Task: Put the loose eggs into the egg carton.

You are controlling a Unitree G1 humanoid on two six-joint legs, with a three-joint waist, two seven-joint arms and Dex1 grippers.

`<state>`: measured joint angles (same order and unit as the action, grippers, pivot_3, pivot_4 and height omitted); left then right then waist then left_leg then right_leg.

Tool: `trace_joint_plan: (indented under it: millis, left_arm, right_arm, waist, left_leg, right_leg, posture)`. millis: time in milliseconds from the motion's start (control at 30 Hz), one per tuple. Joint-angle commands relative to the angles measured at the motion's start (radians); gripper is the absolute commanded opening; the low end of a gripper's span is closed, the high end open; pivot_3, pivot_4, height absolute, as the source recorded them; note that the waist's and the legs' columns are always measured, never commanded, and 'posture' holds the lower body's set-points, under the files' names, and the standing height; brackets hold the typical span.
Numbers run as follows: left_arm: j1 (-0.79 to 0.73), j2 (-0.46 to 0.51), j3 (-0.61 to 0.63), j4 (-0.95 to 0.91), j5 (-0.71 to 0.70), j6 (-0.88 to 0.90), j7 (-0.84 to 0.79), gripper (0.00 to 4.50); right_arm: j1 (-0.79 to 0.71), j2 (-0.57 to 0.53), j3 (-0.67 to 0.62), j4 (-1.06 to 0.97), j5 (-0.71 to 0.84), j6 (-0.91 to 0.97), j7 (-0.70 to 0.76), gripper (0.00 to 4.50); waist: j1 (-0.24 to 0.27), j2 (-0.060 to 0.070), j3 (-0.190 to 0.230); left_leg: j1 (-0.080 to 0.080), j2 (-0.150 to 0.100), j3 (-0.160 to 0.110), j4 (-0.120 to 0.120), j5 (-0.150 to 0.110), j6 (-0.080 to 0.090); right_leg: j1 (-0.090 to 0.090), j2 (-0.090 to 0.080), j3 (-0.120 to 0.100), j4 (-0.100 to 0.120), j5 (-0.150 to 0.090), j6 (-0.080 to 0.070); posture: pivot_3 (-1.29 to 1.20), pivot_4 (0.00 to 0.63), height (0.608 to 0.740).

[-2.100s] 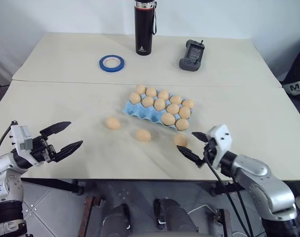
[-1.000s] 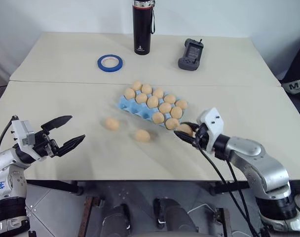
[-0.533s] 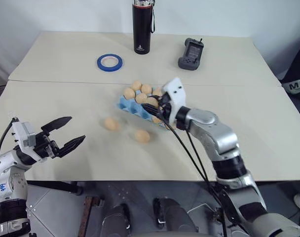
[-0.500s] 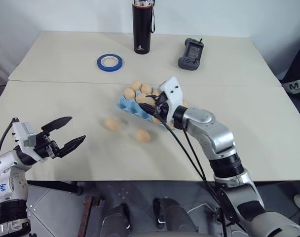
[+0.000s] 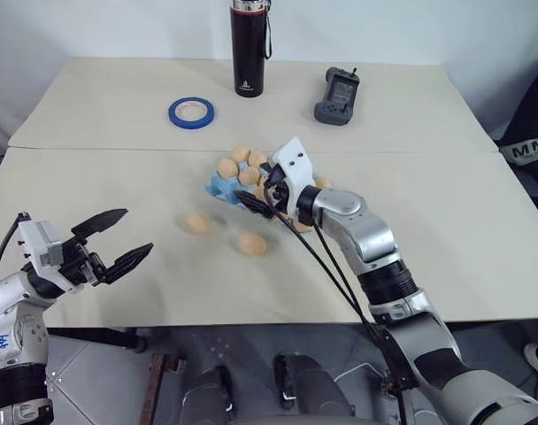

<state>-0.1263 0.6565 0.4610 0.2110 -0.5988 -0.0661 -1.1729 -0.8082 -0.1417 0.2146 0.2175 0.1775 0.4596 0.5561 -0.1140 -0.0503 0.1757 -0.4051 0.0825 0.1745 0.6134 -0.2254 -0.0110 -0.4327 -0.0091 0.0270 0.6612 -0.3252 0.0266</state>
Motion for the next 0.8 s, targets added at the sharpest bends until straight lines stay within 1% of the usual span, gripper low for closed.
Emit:
trace_joint_plan:
  millis: [33,133,233,300,367,500,600,800]
  left_arm:
    - [0.004,0.001,0.023,-0.023,-0.021,-0.013,0.001,4.50]
    - [-0.002,0.001,0.020,-0.018,-0.020,-0.014,0.000,4.50]
    - [-0.011,0.002,0.017,-0.010,-0.020,-0.014,-0.004,4.50]
    - [-0.016,0.004,0.016,-0.005,-0.020,-0.014,-0.006,4.50]
    - [-0.021,0.005,0.016,0.002,-0.019,-0.015,-0.009,4.50]
    - [-0.025,0.005,0.018,0.016,-0.015,-0.018,-0.013,4.50]
    - [-0.024,0.003,0.021,0.024,-0.014,-0.021,-0.011,4.50]
    - [-0.018,0.006,0.030,0.039,-0.014,-0.028,-0.012,4.50]
  right_arm:
    - [-0.006,-0.007,-0.011,-0.058,0.004,-0.006,0.021,4.44]
    - [0.006,-0.031,-0.019,-0.102,0.017,0.010,0.046,4.44]
    - [0.043,-0.084,-0.032,-0.208,0.064,0.079,0.105,4.44]
    - [0.083,-0.129,-0.044,-0.287,0.100,0.125,0.143,4.44]
    - [0.146,-0.196,-0.070,-0.376,0.137,0.144,0.191,4.44]
    - [0.236,-0.296,-0.130,-0.464,0.186,0.155,0.235,4.44]
    - [0.370,-0.418,-0.229,-0.541,0.250,0.145,0.323,4.44]
    - [0.610,-0.591,-0.382,-0.607,0.344,0.131,0.455,4.44]
  waist:
    - [0.000,0.000,0.000]
    - [0.000,0.000,0.000]
    - [0.003,0.000,0.000]
    - [0.004,0.000,0.000]
    - [0.007,0.000,0.000]
    - [0.007,0.000,0.000]
    - [0.012,0.000,0.000]
    - [0.021,0.000,0.000]
  left_leg:
    - [0.000,0.000,0.000,0.000,0.000,0.000]
    - [0.000,0.000,0.000,0.000,0.000,0.000]
    - [0.000,0.000,0.000,0.000,0.000,0.000]
    - [0.000,0.000,0.000,0.000,0.000,0.000]
    - [0.000,0.000,0.000,-0.001,0.000,0.000]
    - [0.000,0.000,-0.001,-0.001,-0.002,0.001]
    - [0.000,0.000,-0.001,-0.001,-0.003,-0.001]
    - [0.001,0.000,-0.002,-0.001,-0.002,0.001]
  right_leg:
    - [0.000,0.000,0.000,0.000,0.000,0.000]
    - [0.000,0.000,0.000,0.000,0.000,0.000]
    - [0.000,0.000,0.000,-0.001,0.000,0.000]
    - [0.000,0.000,0.000,-0.001,0.000,0.000]
    - [0.000,0.000,0.000,-0.001,0.000,0.000]
    - [0.001,-0.001,-0.001,-0.002,0.000,0.000]
    - [0.001,0.000,-0.001,-0.002,0.000,0.000]
    - [0.002,0.000,-0.001,-0.003,-0.001,-0.001]
  posture:
    - [0.00,0.150,0.740]
    - [0.00,0.150,0.740]
    - [0.00,0.150,0.740]
    - [0.00,0.150,0.740]
    - [0.00,0.150,0.740]
    - [0.00,0.150,0.740]
    - [0.00,0.150,0.740]
    - [0.00,0.150,0.740]
